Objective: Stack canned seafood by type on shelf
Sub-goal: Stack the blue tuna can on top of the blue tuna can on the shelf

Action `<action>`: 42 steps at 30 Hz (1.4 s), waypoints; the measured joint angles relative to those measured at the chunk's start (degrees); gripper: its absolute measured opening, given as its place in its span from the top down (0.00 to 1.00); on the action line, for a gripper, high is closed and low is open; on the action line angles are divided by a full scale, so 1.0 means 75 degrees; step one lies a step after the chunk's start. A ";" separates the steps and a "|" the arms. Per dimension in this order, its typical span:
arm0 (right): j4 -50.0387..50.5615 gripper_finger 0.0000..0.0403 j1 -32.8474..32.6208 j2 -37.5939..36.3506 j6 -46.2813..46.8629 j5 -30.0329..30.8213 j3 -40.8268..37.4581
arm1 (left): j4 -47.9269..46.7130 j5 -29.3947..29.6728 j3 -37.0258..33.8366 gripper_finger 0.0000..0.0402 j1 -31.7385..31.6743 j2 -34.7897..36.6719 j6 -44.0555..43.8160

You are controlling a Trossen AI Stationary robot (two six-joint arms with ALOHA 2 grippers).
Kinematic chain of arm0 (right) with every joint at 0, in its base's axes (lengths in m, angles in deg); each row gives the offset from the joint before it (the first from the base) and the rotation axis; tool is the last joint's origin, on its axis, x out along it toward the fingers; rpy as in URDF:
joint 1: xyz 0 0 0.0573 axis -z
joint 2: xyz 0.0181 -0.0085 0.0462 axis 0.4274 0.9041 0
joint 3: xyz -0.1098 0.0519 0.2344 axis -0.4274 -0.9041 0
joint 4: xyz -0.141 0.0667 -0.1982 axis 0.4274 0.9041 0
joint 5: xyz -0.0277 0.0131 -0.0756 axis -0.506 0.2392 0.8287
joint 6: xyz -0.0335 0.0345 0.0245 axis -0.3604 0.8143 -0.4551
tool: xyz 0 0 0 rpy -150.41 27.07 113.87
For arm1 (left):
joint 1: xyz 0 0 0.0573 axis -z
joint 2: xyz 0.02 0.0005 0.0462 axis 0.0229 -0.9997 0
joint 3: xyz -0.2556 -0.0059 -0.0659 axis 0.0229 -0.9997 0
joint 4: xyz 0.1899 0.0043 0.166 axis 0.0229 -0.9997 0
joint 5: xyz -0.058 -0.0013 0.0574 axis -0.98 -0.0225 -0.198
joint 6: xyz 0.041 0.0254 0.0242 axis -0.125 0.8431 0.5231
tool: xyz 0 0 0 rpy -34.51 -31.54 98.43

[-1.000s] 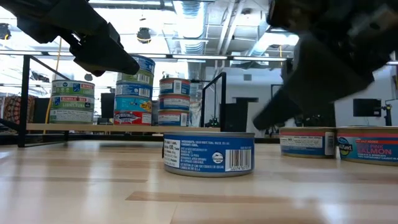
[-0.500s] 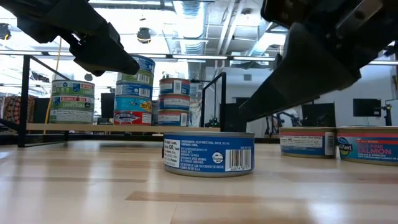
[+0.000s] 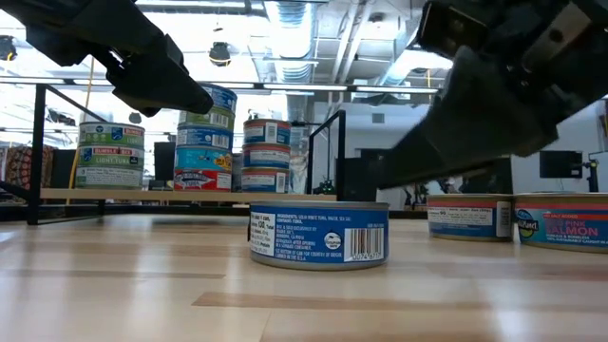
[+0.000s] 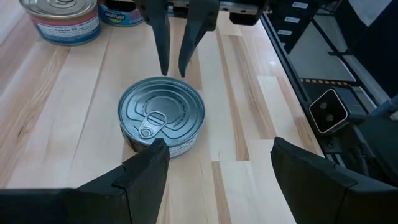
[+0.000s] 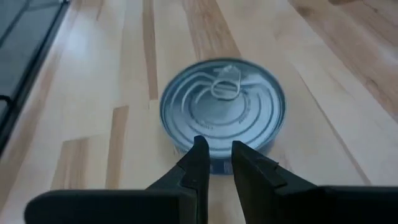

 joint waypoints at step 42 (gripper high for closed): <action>-0.0261 0.76 -0.0094 0.0725 0.0200 0.0272 -0.0045 | 0.0387 0.0598 -0.0005 0.32 0.0000 -0.0688 -0.1253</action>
